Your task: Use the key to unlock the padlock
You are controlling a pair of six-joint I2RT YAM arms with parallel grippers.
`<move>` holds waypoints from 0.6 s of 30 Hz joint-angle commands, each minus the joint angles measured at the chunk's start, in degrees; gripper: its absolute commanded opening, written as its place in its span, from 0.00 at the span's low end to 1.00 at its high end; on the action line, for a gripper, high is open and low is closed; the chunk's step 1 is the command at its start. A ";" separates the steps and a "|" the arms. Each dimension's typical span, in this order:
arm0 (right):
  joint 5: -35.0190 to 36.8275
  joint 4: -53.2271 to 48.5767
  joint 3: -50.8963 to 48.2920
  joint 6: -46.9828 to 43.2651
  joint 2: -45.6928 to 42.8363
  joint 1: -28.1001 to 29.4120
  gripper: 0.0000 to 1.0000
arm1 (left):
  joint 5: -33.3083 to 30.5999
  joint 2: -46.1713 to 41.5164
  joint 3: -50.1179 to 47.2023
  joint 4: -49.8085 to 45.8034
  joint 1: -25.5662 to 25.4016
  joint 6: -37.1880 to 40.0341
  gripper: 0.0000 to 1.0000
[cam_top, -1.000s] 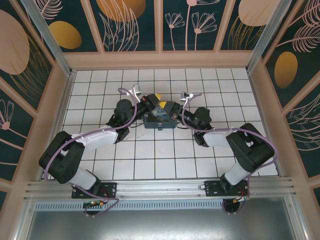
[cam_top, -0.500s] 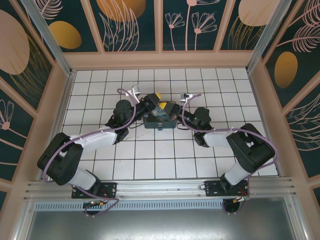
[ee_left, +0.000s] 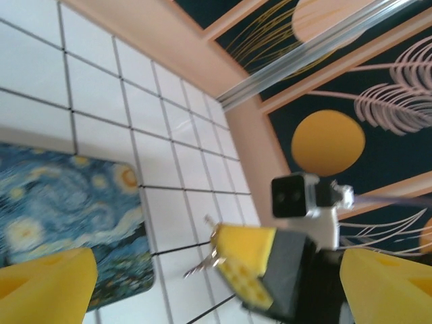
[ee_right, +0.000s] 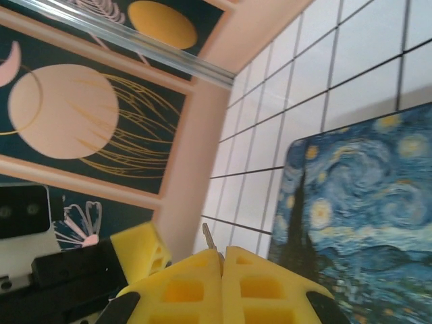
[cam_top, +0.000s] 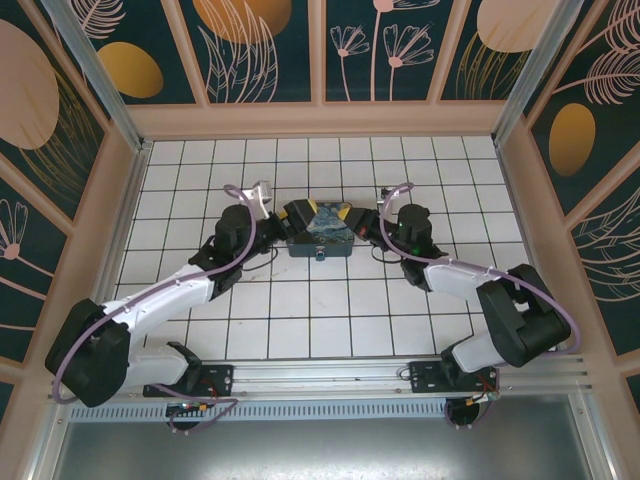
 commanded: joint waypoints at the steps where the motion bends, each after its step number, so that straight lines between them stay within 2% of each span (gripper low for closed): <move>1: -1.95 -7.01 4.08 -4.54 0.37 -0.73 0.00 | 0.48 -1.53 -4.07 -4.39 -0.21 4.71 0.94; 10: -2.52 -11.08 8.02 -6.00 5.24 -1.78 0.00 | 0.75 -1.47 -12.96 -1.16 -2.57 9.14 0.95; 18: -2.99 -16.14 12.27 -7.82 8.31 -2.11 0.00 | 4.53 3.87 -16.61 8.95 -2.63 10.84 0.88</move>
